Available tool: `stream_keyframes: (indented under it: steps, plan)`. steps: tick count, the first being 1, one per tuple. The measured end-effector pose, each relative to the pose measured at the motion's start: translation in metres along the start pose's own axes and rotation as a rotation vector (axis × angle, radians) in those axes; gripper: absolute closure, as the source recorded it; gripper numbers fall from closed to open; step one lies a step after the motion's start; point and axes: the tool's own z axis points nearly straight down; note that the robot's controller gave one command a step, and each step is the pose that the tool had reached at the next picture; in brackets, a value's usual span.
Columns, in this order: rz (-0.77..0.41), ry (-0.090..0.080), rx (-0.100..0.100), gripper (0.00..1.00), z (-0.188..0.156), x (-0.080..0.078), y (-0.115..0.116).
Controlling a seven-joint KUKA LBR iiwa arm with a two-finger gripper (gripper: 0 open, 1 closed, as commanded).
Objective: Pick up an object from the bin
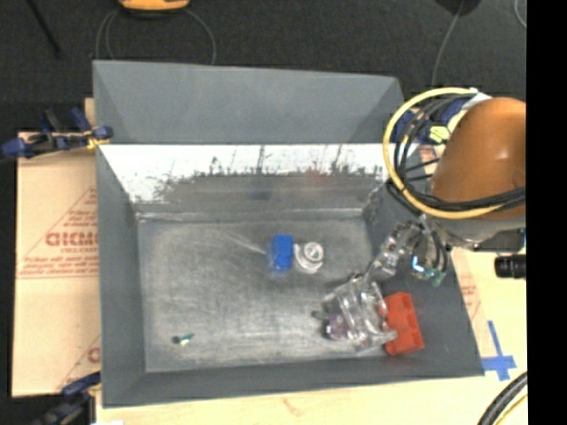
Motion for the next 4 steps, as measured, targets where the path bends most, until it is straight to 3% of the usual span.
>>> stream_keyframes:
  steps: [1,2,3,4]
  plan:
    - [-0.001,0.005,0.002,0.0,0.003,0.001,0.0]
    - [-0.302,-0.003,0.001,0.0,0.165,-0.01,-0.009]
    - [-0.301,-0.037,-0.006,1.0,0.16,-0.018,-0.006]
    - [-0.26,-0.003,-0.001,1.0,0.041,-0.016,-0.003]
